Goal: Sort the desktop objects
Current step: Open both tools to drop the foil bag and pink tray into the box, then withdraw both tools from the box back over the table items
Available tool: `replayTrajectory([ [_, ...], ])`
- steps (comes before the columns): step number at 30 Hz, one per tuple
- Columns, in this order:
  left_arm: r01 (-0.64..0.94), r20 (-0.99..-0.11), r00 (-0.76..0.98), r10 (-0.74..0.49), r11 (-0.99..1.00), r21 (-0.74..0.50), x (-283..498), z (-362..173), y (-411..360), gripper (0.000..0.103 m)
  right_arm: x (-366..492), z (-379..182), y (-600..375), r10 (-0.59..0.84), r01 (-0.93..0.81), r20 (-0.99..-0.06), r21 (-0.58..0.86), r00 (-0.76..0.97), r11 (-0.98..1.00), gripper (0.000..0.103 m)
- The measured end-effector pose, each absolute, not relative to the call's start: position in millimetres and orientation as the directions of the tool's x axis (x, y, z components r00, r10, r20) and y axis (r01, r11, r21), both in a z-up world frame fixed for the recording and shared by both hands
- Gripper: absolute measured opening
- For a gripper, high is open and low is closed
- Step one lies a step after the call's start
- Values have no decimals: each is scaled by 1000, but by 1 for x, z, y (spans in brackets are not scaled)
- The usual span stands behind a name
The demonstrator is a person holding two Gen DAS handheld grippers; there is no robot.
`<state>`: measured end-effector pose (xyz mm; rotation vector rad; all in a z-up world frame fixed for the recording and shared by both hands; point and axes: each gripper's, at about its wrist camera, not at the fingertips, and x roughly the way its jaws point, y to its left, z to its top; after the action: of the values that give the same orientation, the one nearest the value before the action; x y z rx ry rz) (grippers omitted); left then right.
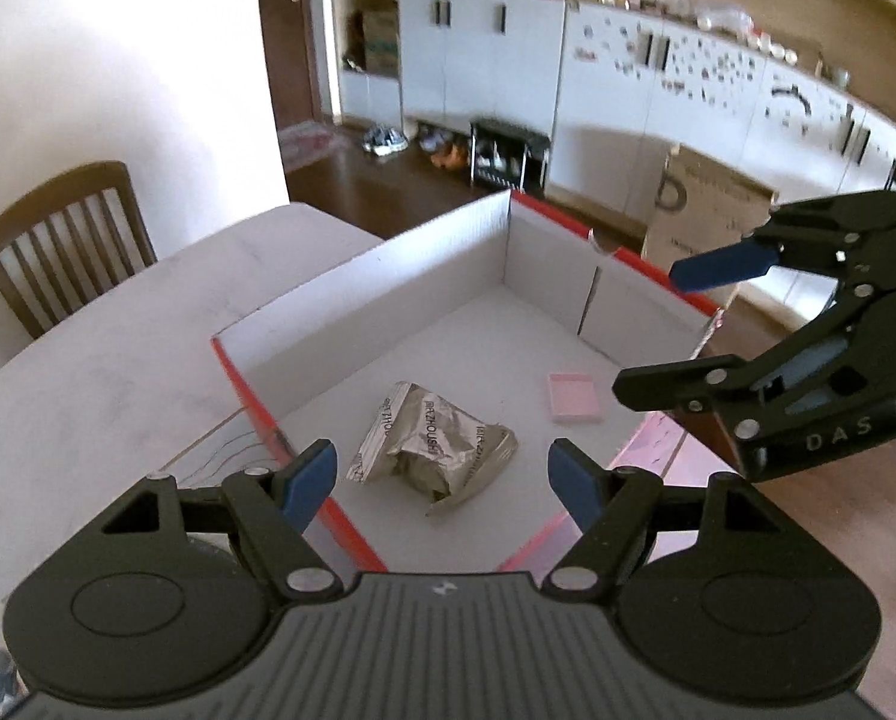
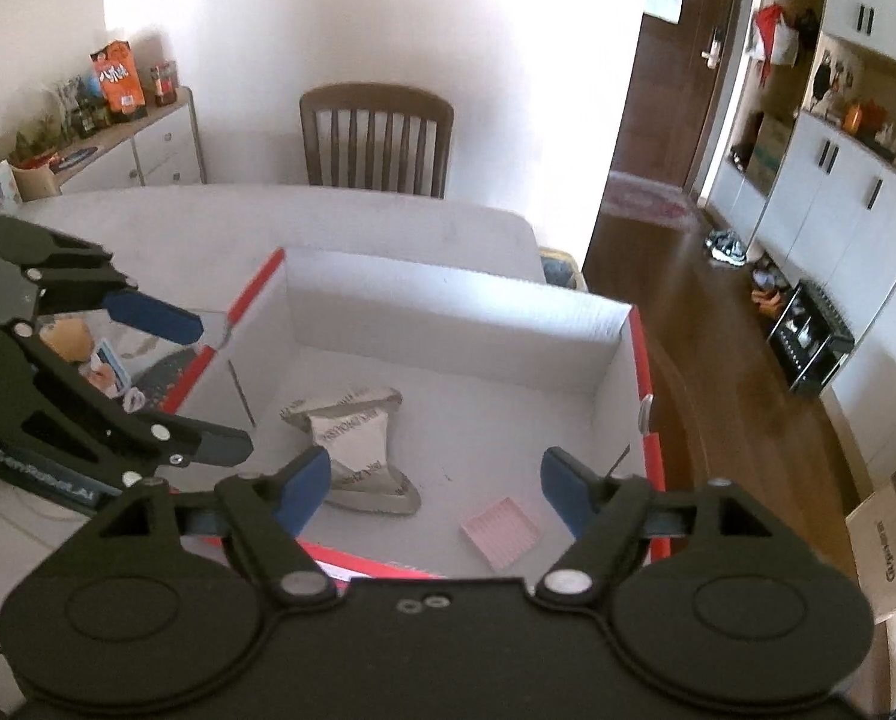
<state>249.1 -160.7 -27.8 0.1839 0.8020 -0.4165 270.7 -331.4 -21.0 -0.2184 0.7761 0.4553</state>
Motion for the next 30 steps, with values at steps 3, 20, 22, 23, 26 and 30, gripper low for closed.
replayTrajectory([
  [3,412,-697,653,-296,911,-1,231,-18,-150,77,261,-17,-324,331,-469,-700,-7,633,883,79],
  [20,352,-636,709,-305,934,-56,162,-14,-74,92,208,-8,-276,399,-446,-637,95,660,890,94],
  [22,351,-630,715,-304,935,-52,155,-14,-66,96,202,-7,-268,401,-446,-630,96,665,890,96],
  [23,348,-624,721,-301,936,-49,151,-14,-60,99,199,-6,-265,403,-445,-625,97,669,890,97],
  [26,337,-615,731,-297,940,-53,139,-14,-45,101,191,-4,-251,409,-444,-619,106,671,890,98],
  [30,305,-616,736,-281,950,-68,123,-18,-21,103,182,-5,-231,425,-459,-617,114,662,881,100],
])
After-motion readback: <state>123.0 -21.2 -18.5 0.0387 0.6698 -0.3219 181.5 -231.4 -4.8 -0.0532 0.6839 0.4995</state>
